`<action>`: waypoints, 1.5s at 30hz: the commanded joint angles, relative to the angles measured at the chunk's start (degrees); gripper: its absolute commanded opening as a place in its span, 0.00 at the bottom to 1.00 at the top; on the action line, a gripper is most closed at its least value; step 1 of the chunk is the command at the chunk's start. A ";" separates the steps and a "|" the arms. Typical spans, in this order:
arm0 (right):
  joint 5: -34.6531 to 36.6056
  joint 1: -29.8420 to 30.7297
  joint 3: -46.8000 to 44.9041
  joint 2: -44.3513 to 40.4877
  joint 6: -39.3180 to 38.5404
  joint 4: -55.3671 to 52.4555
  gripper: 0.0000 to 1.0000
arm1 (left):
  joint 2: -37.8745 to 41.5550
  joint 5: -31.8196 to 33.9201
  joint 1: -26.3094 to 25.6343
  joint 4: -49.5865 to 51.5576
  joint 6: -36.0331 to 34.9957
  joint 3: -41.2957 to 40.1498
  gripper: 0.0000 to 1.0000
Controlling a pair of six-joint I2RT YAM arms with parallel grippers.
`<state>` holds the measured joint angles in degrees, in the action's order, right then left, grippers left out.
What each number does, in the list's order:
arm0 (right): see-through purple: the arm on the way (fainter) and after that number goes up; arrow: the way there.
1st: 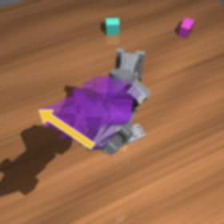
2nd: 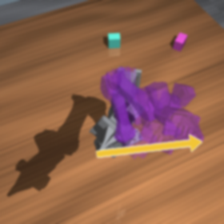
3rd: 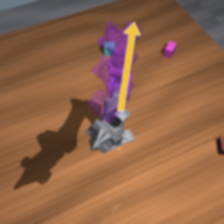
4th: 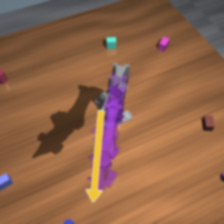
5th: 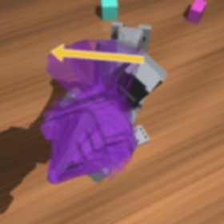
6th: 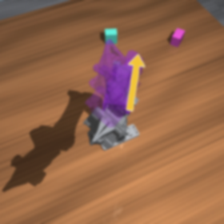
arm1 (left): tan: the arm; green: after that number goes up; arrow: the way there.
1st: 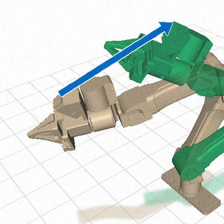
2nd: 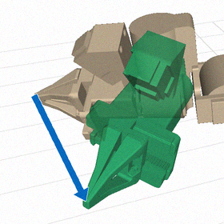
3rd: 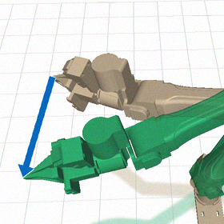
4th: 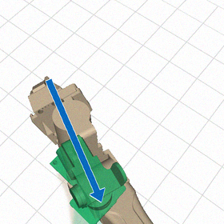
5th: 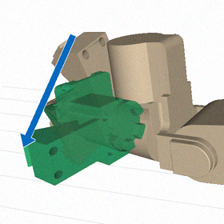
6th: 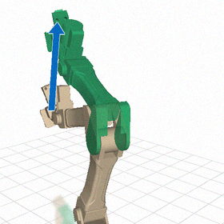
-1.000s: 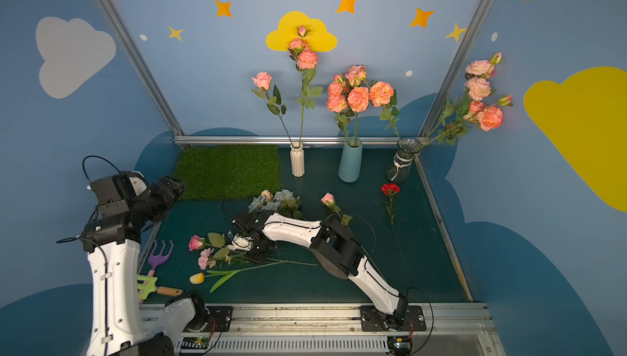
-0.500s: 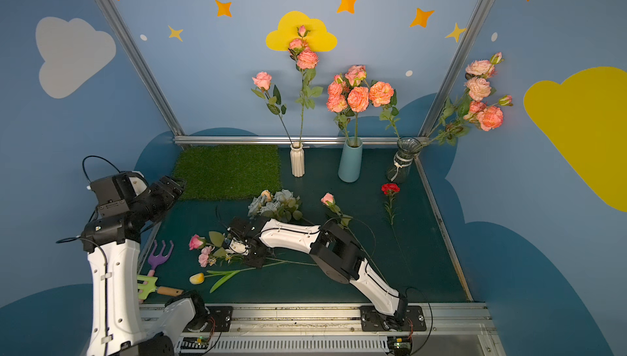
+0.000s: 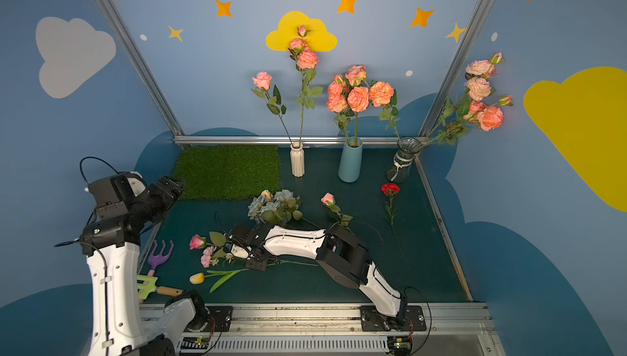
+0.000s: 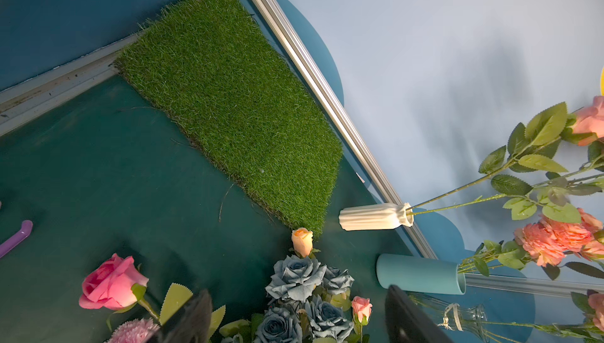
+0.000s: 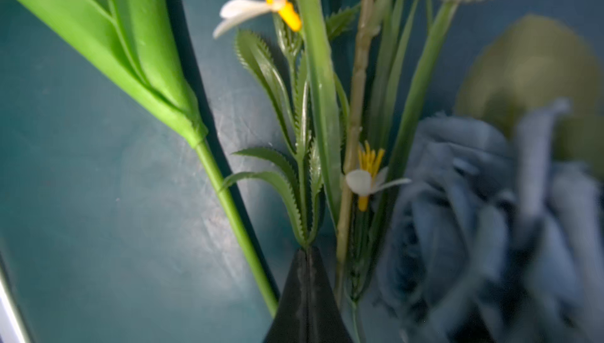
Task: Place the pink flowers into the vase
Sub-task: Pick up the flower at the center of the board, then place the flower at the center of the board.
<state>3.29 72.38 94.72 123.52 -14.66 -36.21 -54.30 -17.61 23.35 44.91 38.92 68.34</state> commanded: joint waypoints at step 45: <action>-85.32 -31.69 -27.26 -38.38 6.71 21.08 0.00 | -1.33 -3.14 -0.94 -4.80 1.17 -2.24 0.83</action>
<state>-74.04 40.73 65.69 84.93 -6.48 -14.41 -55.46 -19.79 22.57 41.52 40.36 66.26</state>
